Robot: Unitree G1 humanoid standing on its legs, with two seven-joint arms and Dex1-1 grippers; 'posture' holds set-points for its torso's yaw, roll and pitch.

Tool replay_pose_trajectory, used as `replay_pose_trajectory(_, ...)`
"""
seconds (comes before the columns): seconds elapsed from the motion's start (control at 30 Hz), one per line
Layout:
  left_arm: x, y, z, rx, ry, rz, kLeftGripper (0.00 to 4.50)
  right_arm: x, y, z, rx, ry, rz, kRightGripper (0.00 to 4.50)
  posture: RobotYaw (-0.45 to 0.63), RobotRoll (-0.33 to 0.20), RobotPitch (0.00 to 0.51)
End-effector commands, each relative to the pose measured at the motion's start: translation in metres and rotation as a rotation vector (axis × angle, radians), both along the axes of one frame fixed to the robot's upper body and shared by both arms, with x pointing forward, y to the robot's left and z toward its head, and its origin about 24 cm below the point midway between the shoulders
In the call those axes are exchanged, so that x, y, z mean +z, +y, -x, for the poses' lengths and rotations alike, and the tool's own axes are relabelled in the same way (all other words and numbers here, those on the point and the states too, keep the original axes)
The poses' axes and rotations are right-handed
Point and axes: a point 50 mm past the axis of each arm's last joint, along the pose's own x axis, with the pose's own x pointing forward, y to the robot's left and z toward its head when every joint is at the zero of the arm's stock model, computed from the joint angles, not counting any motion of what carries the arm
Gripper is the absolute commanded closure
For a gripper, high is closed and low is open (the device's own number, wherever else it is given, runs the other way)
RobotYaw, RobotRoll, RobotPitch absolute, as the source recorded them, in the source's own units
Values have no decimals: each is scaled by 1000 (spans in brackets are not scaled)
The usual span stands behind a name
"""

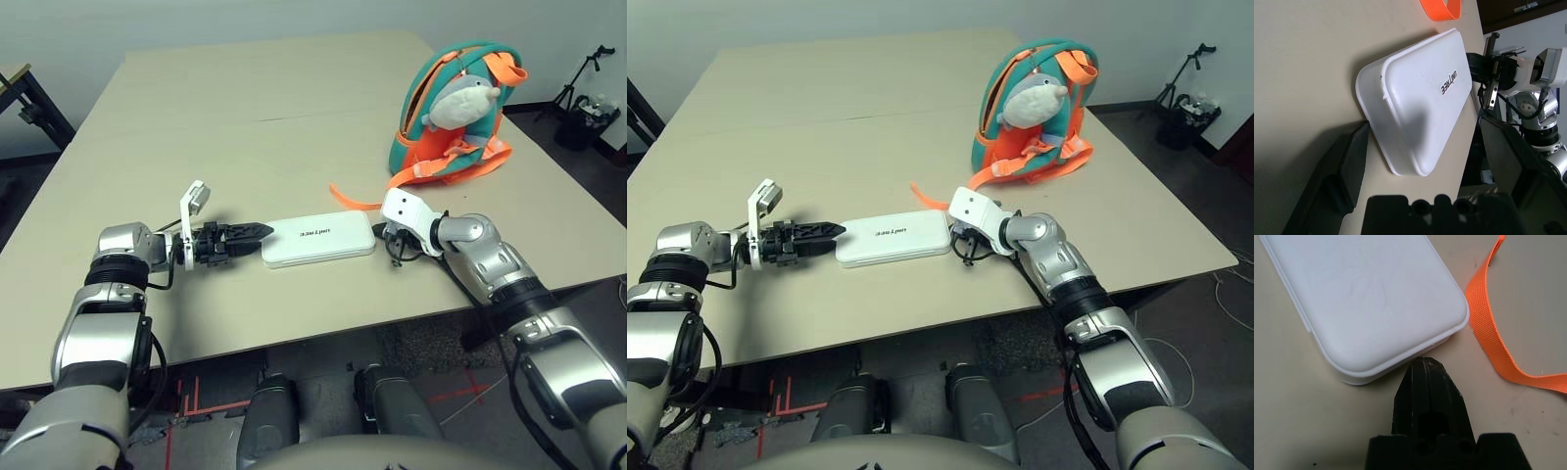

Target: Put the pencil case into the backpack and zip it.

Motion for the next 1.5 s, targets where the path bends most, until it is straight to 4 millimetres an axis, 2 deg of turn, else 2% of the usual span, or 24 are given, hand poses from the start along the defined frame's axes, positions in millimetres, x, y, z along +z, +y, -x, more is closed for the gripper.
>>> replay_pose_trajectory(0.03,-8,-4,3,-27,43,-15,0,11,25,2,118,-30,-34,4492,-125,0,50)
replay_pose_trajectory(0.27,-7,7,7,1,48,-30,0,13,2,-4,60,-40,-2,4492,-116,0,51)
replay_pose_trajectory(0.57,-6,17,13,18,66,-46,0,12,-17,-9,14,-47,30,4492,-105,0,54)
replay_pose_trajectory(0.93,1,26,13,29,53,-80,0,7,-25,-9,-3,-38,55,4492,-101,0,42)
replay_pose_trajectory(1.2,0,25,12,29,49,-78,0,5,-11,-4,53,-19,47,4492,-97,0,34)
replay_pose_trajectory(1.5,-1,26,13,29,54,-82,0,9,34,2,184,-5,3,4492,-100,0,34)
